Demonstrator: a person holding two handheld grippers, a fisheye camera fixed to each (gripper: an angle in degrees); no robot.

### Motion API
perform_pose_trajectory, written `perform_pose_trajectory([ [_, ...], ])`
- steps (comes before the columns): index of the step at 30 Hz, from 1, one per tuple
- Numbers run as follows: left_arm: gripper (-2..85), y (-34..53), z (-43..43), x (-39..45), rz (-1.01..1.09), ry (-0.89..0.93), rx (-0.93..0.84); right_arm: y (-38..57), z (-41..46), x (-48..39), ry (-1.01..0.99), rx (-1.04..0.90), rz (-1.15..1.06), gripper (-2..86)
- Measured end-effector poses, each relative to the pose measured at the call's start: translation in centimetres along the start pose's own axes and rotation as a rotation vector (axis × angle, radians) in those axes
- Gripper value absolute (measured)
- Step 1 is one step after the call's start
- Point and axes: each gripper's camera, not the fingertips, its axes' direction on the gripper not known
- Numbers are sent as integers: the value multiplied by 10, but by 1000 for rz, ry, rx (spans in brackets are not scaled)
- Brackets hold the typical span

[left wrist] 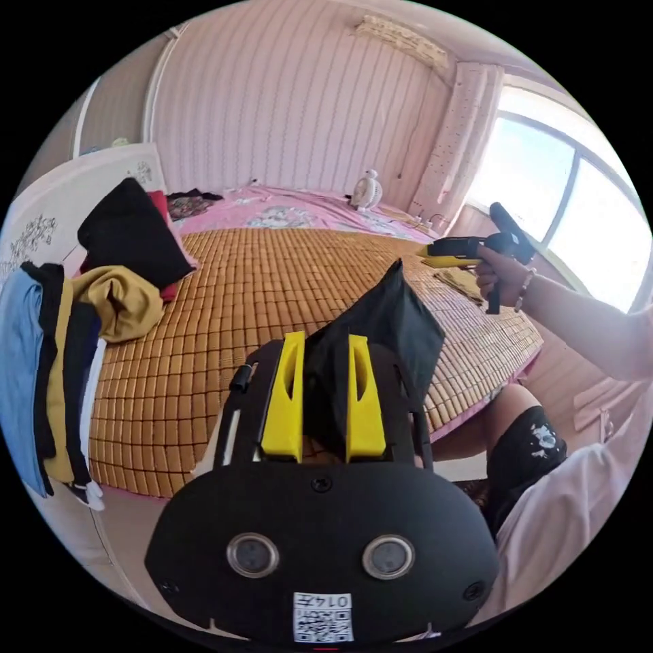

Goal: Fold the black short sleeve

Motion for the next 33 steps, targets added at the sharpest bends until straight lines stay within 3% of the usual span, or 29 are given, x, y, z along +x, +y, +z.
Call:
perform_pose_trajectory([
  [4, 133, 13, 35, -60, -195, -42, -190, -3, 67, -14, 94, -103, -52, 104],
  [11, 139, 12, 73, -69, -161, -37, -253, -8, 138, -33, 303, -181, -246, 151],
  [13, 135, 10, 83, -66, -175, -50, -270, -12, 169, -32, 312, -312, -237, 141],
  [17, 105, 18, 83, -43, -76, -203, -243, -6, 174, -48, 335, -281, -296, 122],
  [19, 60, 23, 81, -39, -67, -208, -248, -1, 172, -54, 349, -266, -308, 41],
  [20, 16, 25, 77, -40, -87, -214, -247, 2, 171, -57, 327, -271, -321, 37],
  [22, 5, 30, 72, -46, -140, -106, -255, 10, 169, -64, 306, -286, -309, 24],
  [26, -4, 45, 47, -50, -189, -94, -249, 20, 153, -75, 179, -269, -328, 13],
  [33, -8, 51, -24, -44, -214, -31, -30, 10, 96, -137, -12, -160, -584, 12],
])
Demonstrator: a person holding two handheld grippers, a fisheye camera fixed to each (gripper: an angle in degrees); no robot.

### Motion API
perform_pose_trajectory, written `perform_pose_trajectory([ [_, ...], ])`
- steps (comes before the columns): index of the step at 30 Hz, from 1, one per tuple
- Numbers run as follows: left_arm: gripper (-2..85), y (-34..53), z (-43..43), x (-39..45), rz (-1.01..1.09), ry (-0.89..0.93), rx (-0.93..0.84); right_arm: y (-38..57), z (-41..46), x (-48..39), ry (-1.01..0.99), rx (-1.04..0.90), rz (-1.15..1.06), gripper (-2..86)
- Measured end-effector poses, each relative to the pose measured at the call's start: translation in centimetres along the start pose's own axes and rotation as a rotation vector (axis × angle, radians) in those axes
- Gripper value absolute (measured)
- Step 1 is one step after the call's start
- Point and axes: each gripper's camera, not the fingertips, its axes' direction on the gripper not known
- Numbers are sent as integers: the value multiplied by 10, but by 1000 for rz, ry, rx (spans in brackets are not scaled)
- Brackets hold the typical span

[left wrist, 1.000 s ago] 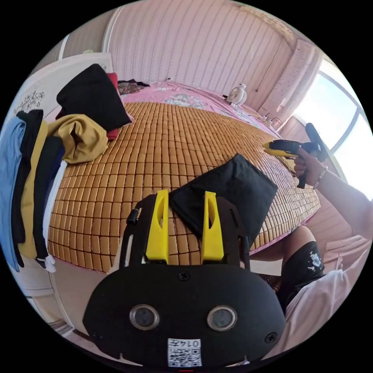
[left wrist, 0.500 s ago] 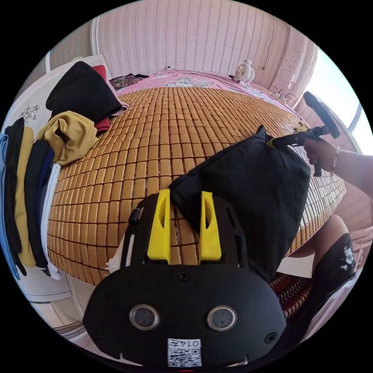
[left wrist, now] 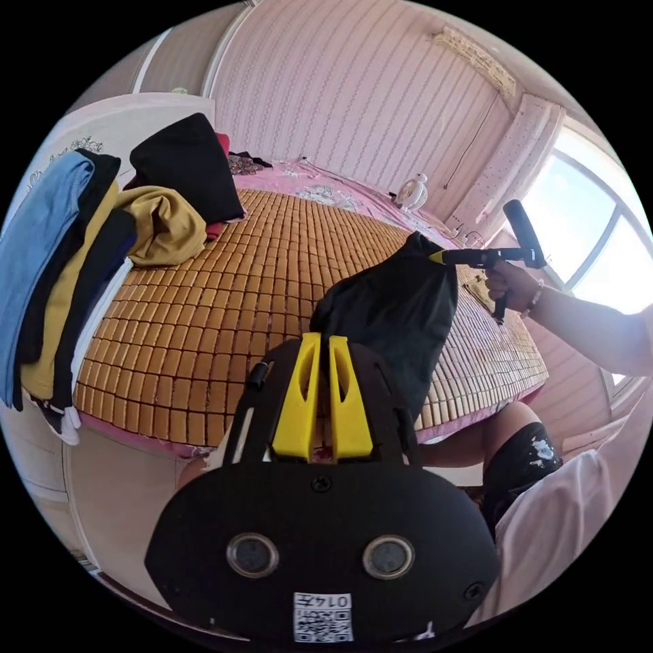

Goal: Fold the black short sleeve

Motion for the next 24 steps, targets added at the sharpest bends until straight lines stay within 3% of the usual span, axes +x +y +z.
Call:
perform_pose_trajectory([
  [4, -6, -12, -48, -5, -20, 0, 177, -63, -36, -47, 28, 76, -216, 14],
  [9, 20, -55, -105, -46, -111, -139, 414, -193, -70, -135, 96, 169, -555, 28],
  [15, 121, -82, -148, -110, -423, -193, 548, -355, -53, -221, 117, 222, -439, 112],
  [20, 135, -45, -143, -67, -332, -98, 447, -302, -25, -229, 231, 178, -475, 127],
  [24, 131, -12, -121, -31, -310, 2, 313, -146, -26, -160, 239, 68, -457, 123],
])
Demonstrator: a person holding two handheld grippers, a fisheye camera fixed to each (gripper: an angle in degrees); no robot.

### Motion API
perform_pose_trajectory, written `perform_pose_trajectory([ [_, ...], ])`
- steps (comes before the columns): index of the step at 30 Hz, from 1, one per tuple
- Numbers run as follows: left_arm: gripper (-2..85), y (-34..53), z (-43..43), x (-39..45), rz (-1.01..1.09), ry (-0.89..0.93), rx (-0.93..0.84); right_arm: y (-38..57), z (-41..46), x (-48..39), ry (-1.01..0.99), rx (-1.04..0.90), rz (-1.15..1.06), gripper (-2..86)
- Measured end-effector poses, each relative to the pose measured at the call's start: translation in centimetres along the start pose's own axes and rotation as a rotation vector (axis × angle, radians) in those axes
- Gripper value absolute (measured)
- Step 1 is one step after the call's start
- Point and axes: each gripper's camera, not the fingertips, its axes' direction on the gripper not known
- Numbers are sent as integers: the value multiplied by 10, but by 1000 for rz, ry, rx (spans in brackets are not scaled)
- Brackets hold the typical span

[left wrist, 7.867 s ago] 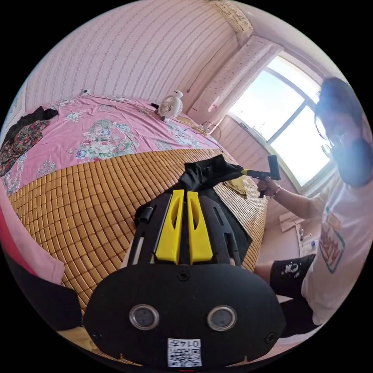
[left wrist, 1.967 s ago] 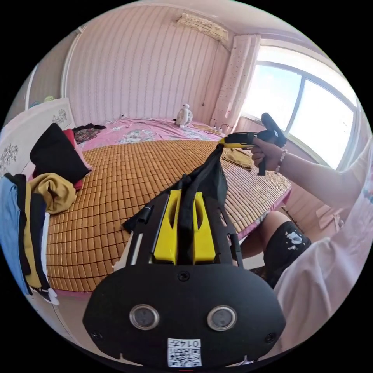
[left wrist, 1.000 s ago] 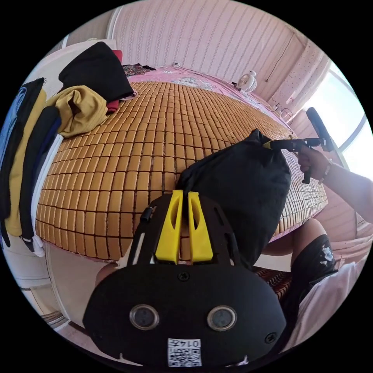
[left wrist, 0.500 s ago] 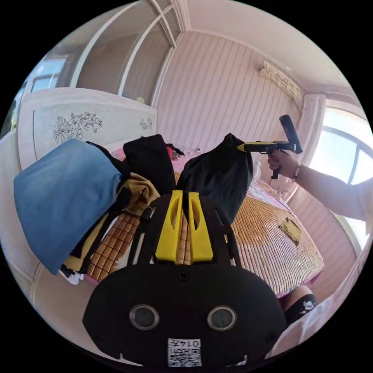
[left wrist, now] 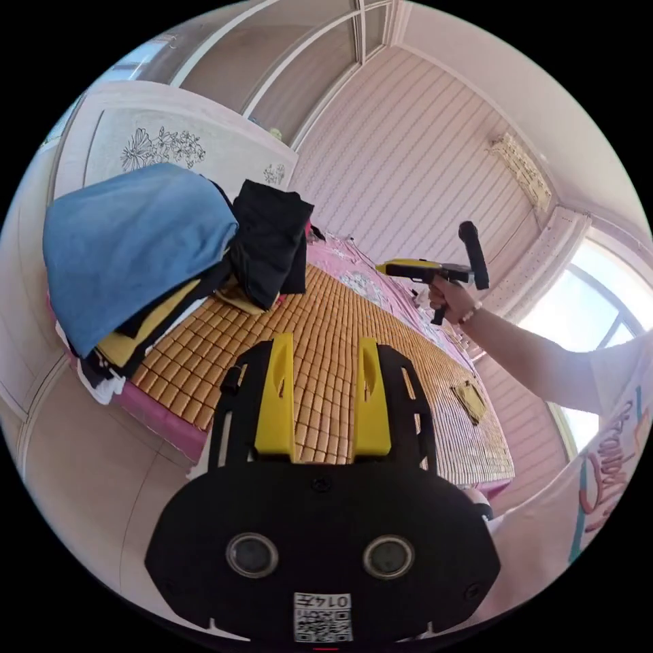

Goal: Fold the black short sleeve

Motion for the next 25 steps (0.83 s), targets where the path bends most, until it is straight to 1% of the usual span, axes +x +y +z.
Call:
perform_pose_trajectory([
  [1, 127, 14, 3, 10, 4, 25, -44, 64, -3, 5, -9, -73, 72, 117],
  [2, 122, 25, 6, 21, 13, 55, -81, 98, -5, 7, -12, -119, 116, 114],
  [4, 106, 38, 12, 40, 45, 103, -129, 236, -31, 10, -9, -273, 320, 91],
  [5, 95, 43, 17, 54, 88, 138, -159, 269, -43, 9, 8, -294, 375, 86],
  [6, 92, 45, 19, 61, 107, 153, -173, 331, -74, 4, 58, -314, 502, 75],
  [7, 86, 46, 24, 77, 143, 182, -195, 389, -108, 0, 107, -317, 659, 64],
  [8, 80, 46, 29, 94, 191, 214, -207, 416, -127, -2, 126, -314, 741, 63],
  [10, 74, 43, 38, 122, 269, 266, -227, 512, -200, -20, 229, -244, 1050, 60],
  [12, 56, 39, 51, 151, 342, 327, -253, 566, -245, -42, 339, -187, 1212, 59],
  [13, 31, 38, 60, 171, 411, 374, -255, 592, -267, -57, 407, -168, 1281, 58],
  [14, 13, 41, 70, 189, 496, 402, -236, 602, -275, -64, 431, -157, 1310, 58],
  [15, 8, 43, 75, 197, 522, 408, -230, 619, -287, -76, 449, -127, 1353, 59],
  [18, -6, 47, 111, 233, 587, 441, -334, 645, -295, -95, 432, -57, 1406, 69],
  [20, -9, 48, 136, 263, 638, 430, -417, 653, -291, -96, 410, -35, 1410, 76],
  [23, -9, 47, 166, 305, 733, 416, -474, 660, -285, -84, 354, -8, 1388, 74],
  [24, -9, 46, 173, 313, 738, 426, -485, 660, -283, -75, 330, 8, 1359, 72],
  [25, -9, 43, 189, 329, 751, 476, -518, 659, -283, -63, 313, 22, 1331, 71],
])
